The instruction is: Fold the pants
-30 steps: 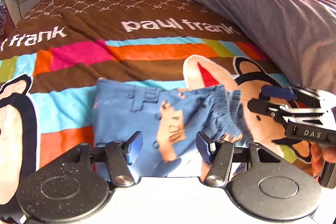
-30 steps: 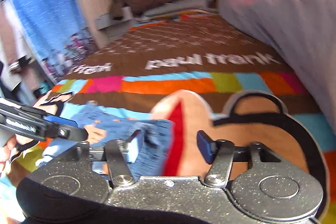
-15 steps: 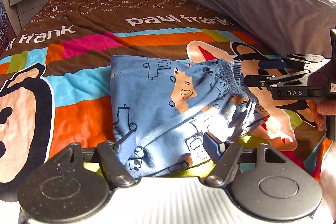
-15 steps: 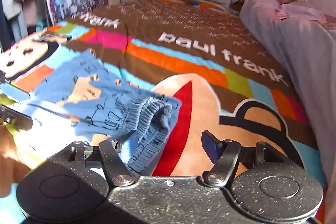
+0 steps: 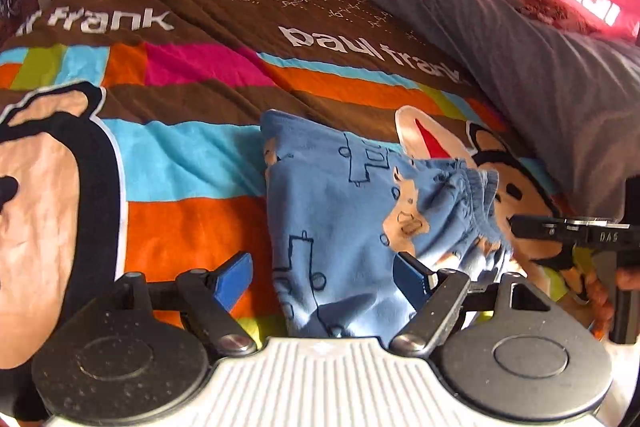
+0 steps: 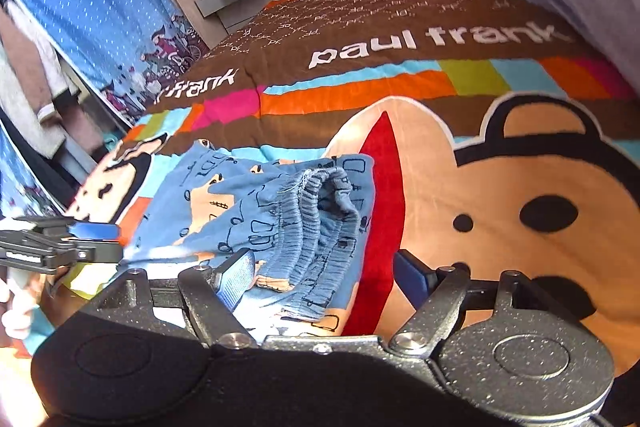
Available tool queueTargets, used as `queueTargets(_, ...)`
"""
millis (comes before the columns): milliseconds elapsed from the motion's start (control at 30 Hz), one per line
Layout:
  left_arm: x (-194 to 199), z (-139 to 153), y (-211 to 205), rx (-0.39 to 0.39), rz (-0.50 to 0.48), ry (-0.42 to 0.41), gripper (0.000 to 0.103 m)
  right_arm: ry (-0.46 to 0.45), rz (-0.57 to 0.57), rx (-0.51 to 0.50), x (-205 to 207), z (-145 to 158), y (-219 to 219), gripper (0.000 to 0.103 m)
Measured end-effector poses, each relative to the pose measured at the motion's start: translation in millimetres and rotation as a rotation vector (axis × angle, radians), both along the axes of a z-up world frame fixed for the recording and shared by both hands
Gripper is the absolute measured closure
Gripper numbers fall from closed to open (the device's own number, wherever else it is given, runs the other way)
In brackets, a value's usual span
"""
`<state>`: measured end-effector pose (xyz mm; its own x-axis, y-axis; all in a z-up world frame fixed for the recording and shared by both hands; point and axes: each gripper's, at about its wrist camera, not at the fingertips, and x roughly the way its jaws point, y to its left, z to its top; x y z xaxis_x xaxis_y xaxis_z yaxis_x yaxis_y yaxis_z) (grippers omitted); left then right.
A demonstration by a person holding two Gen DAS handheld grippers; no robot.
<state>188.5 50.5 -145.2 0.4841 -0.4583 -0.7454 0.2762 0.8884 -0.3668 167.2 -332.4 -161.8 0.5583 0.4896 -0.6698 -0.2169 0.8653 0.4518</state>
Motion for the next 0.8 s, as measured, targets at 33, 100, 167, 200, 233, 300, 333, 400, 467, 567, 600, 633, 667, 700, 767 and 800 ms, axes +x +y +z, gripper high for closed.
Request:
queueTargets(33,8,-4,7,-0.043,0.009,0.018,0.021,0.016,-0.009,0.04,3,-2,-6,0.025)
queueTargets(100,22,-12,17,-0.11,0.014,0.053,0.021,0.057,-0.032,0.142,11,-10,-20,0.025)
queueTargets(167,33,-22,24,-0.137,0.014,0.084,0.021,0.107,-0.054,0.23,21,-20,-30,0.027)
queueTargets(200,38,-27,26,-0.143,0.008,0.1,0.021,0.126,-0.064,0.249,24,-25,-34,0.027)
queueTargets(233,42,-31,26,-0.137,0.003,0.108,0.021,0.14,-0.064,0.264,27,-29,-36,0.027)
queueTargets(300,45,-36,26,-0.148,-0.023,0.112,0.021,0.158,-0.056,0.286,33,-36,-38,0.028)
queueTargets(333,46,-38,26,-0.154,-0.031,0.111,0.021,0.163,-0.052,0.302,34,-38,-39,0.028)
queueTargets(400,49,-42,28,-0.2,-0.035,0.121,0.021,0.167,-0.042,0.343,38,-42,-42,0.028)
queueTargets(467,53,-48,30,-0.27,-0.032,0.14,0.02,0.181,-0.029,0.405,43,-48,-47,0.028)
queueTargets(567,58,-55,27,-0.334,-0.05,0.156,0.02,0.19,-0.009,0.458,49,-54,-49,0.028)
queueTargets(600,59,-56,24,-0.342,-0.06,0.156,0.02,0.191,-0.003,0.474,50,-55,-49,0.028)
queueTargets(633,60,-58,22,-0.353,-0.068,0.158,0.018,0.194,0.003,0.492,52,-57,-49,0.028)
queueTargets(667,61,-59,20,-0.367,-0.072,0.159,0.015,0.198,0.01,0.509,54,-58,-49,0.028)
queueTargets(700,62,-61,19,-0.392,-0.075,0.161,0.012,0.201,0.021,0.527,55,-59,-47,0.028)
queueTargets(767,62,-66,18,-0.446,-0.072,0.163,0.007,0.206,0.036,0.549,57,-62,-43,0.028)
queueTargets(800,62,-67,16,-0.466,-0.075,0.164,0.007,0.207,0.045,0.557,58,-62,-41,0.028)
